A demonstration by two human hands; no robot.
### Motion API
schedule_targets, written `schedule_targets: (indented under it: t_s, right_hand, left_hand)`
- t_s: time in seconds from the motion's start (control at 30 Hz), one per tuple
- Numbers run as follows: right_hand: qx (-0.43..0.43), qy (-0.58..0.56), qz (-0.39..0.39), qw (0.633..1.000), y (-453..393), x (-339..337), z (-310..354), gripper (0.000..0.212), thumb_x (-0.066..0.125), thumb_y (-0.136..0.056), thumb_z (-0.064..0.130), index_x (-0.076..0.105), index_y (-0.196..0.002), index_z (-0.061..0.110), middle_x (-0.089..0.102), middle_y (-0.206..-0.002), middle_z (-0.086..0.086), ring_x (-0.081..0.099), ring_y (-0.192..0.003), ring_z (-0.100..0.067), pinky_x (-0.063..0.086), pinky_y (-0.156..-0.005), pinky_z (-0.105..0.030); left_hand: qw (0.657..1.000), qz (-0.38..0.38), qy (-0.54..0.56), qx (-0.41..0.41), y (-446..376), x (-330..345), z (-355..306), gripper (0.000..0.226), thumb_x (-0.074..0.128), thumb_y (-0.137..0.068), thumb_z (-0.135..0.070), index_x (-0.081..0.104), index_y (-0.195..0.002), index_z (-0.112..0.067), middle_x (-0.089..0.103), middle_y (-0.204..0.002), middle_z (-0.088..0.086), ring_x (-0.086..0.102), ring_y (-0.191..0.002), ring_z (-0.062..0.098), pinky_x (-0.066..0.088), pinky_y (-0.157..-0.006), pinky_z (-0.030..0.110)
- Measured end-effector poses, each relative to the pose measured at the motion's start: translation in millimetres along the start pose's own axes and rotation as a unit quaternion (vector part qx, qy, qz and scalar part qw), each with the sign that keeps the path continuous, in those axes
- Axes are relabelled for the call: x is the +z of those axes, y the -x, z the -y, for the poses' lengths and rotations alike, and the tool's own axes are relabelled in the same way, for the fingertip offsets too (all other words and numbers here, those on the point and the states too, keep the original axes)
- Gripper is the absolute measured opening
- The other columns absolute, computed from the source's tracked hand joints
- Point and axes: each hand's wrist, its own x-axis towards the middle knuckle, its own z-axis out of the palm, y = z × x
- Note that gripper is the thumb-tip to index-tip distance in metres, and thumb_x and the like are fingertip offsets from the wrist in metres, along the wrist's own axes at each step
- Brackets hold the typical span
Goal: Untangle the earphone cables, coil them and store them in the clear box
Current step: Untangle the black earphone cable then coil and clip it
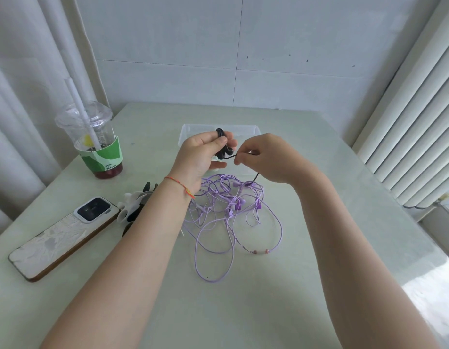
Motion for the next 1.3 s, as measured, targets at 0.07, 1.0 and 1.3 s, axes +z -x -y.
schedule_targets:
  t_s: [0.07, 1.0, 1.3]
  right_hand:
    - [0.001, -0.002, 0.005, 1.000, 0.7, -0.7, -0.2, 0.018, 0.056, -0.089, 0.022, 0.074, -0.083, 0.021, 0.044, -0.043, 0.009, 0.039, -0.035, -0.005, 0.028, -0.037, -0.013]
    - [-0.035, -0.066, -0.115, 0.991, -5.4, -2.8, -10.2, 0.008, 0.065, -0.088, 0.022, 0.068, -0.085, 0.015, 0.061, -0.073, 0.002, 0.051, -0.065, -0.012, 0.038, -0.054, -0.017]
    - [0.015, -0.025, 0.010, 1.000, -7.8, 4.8, -12.0, 0.022, 0.050, -0.092, 0.021, 0.070, -0.085, 0.020, 0.067, -0.084, -0.001, 0.059, -0.080, -0.021, 0.046, -0.070, -0.029]
  left_hand:
    - [1.000, -0.007, 0.020, -0.006, 0.0, -0.5, -1.2, 0.016, 0.054, -0.097, -0.010, 0.069, -0.100, -0.014, 0.072, -0.087, 0.002, 0.069, -0.084, 0.013, 0.053, -0.056, 0.022]
    - [0.975, 0.185, 0.009, -0.127, 10.8, 3.4, -10.8, 0.031, 0.044, -0.102, -0.025, 0.066, -0.091, -0.006, 0.060, -0.068, 0.003, 0.062, -0.065, 0.017, 0.054, -0.057, 0.025]
    - [0.919, 0.123, 0.350, -0.134, 6.6, -4.2, -16.0, 0.029, 0.045, -0.099, -0.022, 0.069, -0.086, -0.011, 0.066, -0.077, -0.002, 0.068, -0.077, 0.013, 0.052, -0.050, 0.019]
